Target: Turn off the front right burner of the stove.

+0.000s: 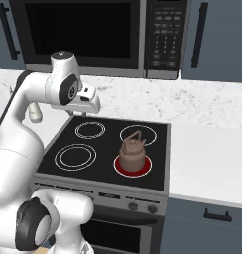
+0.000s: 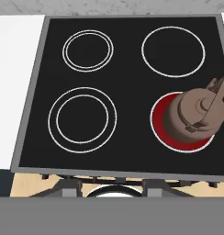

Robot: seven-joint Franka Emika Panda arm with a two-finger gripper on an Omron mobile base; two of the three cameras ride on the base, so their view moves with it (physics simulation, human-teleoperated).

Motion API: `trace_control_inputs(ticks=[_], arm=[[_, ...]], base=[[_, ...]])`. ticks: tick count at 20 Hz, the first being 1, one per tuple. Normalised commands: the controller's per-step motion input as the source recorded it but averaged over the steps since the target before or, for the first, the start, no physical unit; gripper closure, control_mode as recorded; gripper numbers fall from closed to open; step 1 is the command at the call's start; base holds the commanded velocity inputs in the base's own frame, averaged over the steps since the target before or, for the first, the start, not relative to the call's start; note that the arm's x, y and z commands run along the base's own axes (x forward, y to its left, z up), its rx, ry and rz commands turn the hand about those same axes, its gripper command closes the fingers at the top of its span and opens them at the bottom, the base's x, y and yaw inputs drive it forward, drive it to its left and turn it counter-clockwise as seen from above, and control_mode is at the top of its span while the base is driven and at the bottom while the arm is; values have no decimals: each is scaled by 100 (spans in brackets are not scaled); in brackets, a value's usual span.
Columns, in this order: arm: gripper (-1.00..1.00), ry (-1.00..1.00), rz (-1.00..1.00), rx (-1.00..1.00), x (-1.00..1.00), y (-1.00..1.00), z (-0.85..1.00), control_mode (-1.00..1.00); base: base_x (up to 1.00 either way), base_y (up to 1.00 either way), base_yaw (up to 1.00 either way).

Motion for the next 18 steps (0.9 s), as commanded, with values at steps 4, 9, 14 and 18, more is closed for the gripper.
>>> trace_control_inputs(ticks=[4,9,14,18], arm=[[-100,0,0,0,-8,0,-10,-100],[-100,0,0,0,-5,0,-6,-100],[-100,-1,0,0,-2,-37,0,-100],[-100,-4,0,0,-1,-50,0,-100]], base=[[0,0,0],[0,0,0],[0,0,0],[0,0,0]])
